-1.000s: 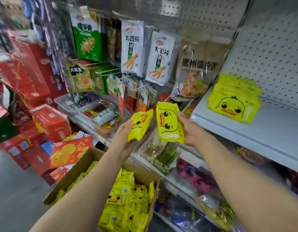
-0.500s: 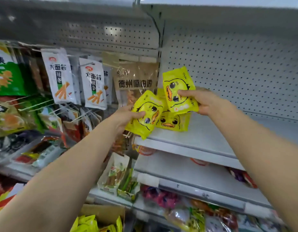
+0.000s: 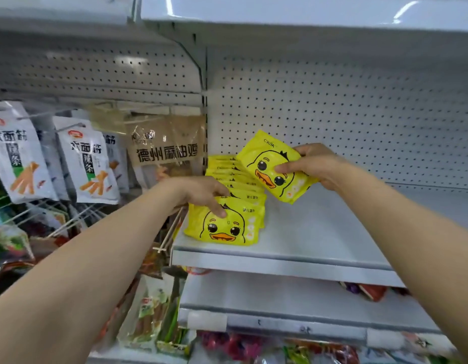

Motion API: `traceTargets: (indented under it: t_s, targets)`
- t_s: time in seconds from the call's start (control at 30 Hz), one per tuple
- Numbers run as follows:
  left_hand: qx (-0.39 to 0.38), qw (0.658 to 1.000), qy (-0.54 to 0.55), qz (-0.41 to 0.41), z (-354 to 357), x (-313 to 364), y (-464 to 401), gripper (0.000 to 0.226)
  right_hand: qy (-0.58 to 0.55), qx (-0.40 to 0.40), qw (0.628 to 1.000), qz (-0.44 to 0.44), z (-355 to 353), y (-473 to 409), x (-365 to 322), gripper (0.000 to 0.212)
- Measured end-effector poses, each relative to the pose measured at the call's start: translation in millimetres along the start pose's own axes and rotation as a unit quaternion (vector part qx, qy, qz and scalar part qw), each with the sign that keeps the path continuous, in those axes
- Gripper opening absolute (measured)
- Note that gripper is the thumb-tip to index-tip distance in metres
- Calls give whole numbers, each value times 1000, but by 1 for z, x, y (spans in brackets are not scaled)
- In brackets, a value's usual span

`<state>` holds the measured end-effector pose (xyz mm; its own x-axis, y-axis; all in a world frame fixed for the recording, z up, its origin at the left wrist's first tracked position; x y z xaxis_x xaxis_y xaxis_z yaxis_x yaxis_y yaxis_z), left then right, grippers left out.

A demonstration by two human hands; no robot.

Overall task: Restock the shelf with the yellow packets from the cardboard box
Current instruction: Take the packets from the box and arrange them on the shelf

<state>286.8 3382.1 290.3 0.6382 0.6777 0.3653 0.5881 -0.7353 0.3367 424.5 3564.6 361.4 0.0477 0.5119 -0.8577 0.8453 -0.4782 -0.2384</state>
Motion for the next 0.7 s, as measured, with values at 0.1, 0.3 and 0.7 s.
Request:
traceTargets:
  t_s: [0.1,0.3,0.7]
  targets:
    - [20,999,-24,17,-3,5,-9,71,18,7,1000,-2,-2,1,2,40]
    - [102,994,5,24,-9,1,-14,58,22,35,999,-1,-11,5,1,48]
    - [272,961,-53,0,-7,-4,11,58,26,40,999,3,-9,30,-3,44]
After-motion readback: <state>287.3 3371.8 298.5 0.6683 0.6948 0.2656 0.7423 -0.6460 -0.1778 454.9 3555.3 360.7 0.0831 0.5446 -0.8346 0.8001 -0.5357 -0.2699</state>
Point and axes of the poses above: each hand's wrist, its own y-axis away from the middle knuckle, its own z-axis out of the palm, x = y × z, the point moved 9 cm from there along -y, towards the middle knuckle, and after that the axes turned 13 degrees about -z, right-handed, at the moved point
